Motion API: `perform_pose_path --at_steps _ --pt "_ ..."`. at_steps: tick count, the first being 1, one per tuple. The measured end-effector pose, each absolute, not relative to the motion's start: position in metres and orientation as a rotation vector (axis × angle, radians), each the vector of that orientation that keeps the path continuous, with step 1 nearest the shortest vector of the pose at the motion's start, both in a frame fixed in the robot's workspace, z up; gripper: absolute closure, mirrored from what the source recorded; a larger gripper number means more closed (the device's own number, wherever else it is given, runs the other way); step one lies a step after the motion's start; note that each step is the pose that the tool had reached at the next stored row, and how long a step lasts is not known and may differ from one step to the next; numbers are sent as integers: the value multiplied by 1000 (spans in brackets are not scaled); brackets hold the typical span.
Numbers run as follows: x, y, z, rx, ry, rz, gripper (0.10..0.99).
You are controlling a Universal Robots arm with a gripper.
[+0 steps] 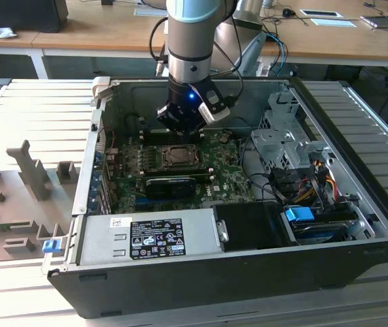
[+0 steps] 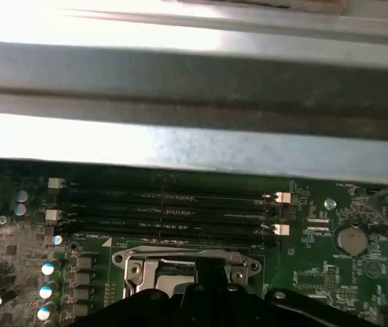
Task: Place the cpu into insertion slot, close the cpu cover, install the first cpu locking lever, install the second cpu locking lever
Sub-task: 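Install the second cpu locking lever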
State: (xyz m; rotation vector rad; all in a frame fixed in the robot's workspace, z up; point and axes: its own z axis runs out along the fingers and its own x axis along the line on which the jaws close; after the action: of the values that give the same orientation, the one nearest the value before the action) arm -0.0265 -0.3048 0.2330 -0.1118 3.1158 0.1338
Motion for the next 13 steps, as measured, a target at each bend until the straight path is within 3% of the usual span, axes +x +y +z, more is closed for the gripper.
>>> perform_pose_path --at_steps 1,4,13 --pt "-27 -305 249 -112 3116 133 980" --pt "-26 -306 250 -113 3120 79 980" --pt "-27 -338 244 -112 3121 93 980"
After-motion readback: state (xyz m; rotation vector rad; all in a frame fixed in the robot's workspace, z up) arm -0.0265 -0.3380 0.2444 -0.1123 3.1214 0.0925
